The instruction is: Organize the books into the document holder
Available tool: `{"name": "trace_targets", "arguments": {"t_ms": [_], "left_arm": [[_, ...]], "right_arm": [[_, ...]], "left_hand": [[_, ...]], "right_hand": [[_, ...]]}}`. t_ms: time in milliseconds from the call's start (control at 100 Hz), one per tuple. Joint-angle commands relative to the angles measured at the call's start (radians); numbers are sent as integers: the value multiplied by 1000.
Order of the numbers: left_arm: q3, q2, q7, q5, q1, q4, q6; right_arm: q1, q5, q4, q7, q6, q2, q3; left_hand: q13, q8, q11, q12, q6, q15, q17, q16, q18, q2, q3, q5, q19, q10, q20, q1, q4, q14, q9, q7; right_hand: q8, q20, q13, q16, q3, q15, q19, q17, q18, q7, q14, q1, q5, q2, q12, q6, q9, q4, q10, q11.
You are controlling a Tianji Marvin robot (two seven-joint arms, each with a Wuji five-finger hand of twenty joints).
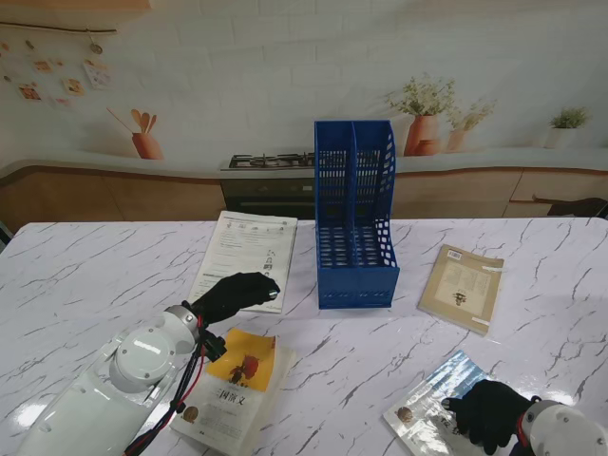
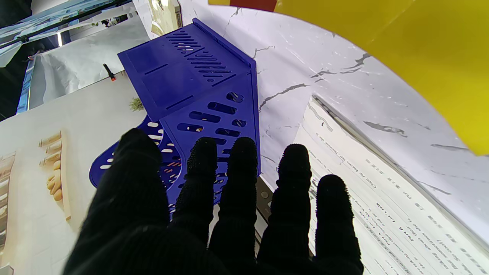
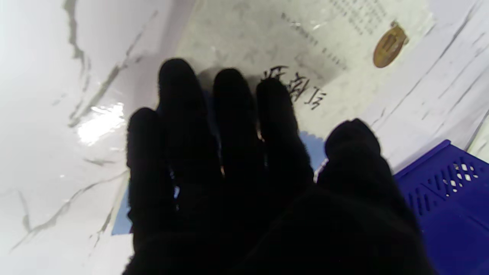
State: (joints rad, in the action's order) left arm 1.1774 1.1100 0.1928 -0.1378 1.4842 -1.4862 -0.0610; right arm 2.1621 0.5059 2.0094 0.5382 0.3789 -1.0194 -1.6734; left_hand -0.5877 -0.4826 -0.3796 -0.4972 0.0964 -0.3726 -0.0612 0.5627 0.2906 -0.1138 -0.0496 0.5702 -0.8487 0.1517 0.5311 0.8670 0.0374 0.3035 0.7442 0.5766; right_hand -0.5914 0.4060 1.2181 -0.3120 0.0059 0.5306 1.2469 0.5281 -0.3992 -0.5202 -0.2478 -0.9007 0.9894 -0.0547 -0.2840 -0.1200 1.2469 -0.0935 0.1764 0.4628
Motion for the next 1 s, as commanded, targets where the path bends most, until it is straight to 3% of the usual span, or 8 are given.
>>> {"name": "trace_targets", "arguments": {"t_ms": [0,30,100,250,680,850,990], "left_arm": [[-4,4,9,3,-1,0,-23],[-4,4,9,3,0,0,-23],[-4,4,8,2,1,-1,-24],[-4,5,3,5,3,-1,-24],[-5,9,-8,13,7,0,-20],[-4,10,-13,14,12,-4,-13],[-2,10,-15,11,17,-8,-11]], "right_arm": [[5,-5,-38,0,-21,-5,22],[2,-4,-48,3,-31,-4,27],[-4,0,-67,13,-53,0,38],[-12,12,-107,12,-105,1,61],[-97,-14,-233,-81,-174,-11,136],[-128,-39,-254,-73,-175,-9,157],[-160,-22,-280,-93,-218,-11,174]], "left_hand": [[-31,2,4,8,3,-19,7,-5,13,19,0,11,-42,-6,-13,18,-30,-8,25,9],[-30,2,5,8,3,-18,7,-5,12,19,0,11,-42,-7,-14,18,-30,-9,24,9],[-29,2,5,8,4,-17,8,-6,12,19,-1,11,-41,-5,-16,18,-30,-9,24,9],[-30,2,5,8,4,-17,11,-6,20,20,-1,10,-34,-6,-22,17,-30,-11,24,9],[-30,3,3,7,7,-15,12,-5,27,26,0,12,-30,-3,-31,18,-29,-11,23,9],[-30,4,3,7,6,-15,13,-5,27,26,1,13,-29,-3,-33,20,-29,-10,24,10],[-31,4,4,8,6,-16,12,-4,25,28,2,12,-30,-4,-33,19,-29,-9,24,9]], "right_hand": [[27,-26,-98,84,3,-160,-35,-26,-189,9,65,-49,-30,29,65,23,-95,11,-4,-117],[76,-40,-109,99,-22,-170,-37,-31,-180,-14,69,-79,-45,39,78,21,-110,-1,-5,-108],[94,-52,-139,109,-26,-185,-57,-51,-157,-12,76,-101,-71,39,84,18,-137,-1,-8,-119],[113,-63,-165,118,-31,-202,-81,-82,-191,-17,72,-121,-97,38,84,10,-162,-4,-4,-126],[143,-59,-143,114,-17,-185,-83,-102,-299,-53,-5,-166,-78,19,81,-52,-135,2,72,-117],[159,-57,-155,121,-15,-197,-98,-134,-299,-36,4,-157,-75,36,93,-54,-136,0,73,-139],[169,-60,-180,129,-23,-218,-108,-166,-260,-20,50,-152,-90,48,102,-26,-151,-7,34,-163]]}}
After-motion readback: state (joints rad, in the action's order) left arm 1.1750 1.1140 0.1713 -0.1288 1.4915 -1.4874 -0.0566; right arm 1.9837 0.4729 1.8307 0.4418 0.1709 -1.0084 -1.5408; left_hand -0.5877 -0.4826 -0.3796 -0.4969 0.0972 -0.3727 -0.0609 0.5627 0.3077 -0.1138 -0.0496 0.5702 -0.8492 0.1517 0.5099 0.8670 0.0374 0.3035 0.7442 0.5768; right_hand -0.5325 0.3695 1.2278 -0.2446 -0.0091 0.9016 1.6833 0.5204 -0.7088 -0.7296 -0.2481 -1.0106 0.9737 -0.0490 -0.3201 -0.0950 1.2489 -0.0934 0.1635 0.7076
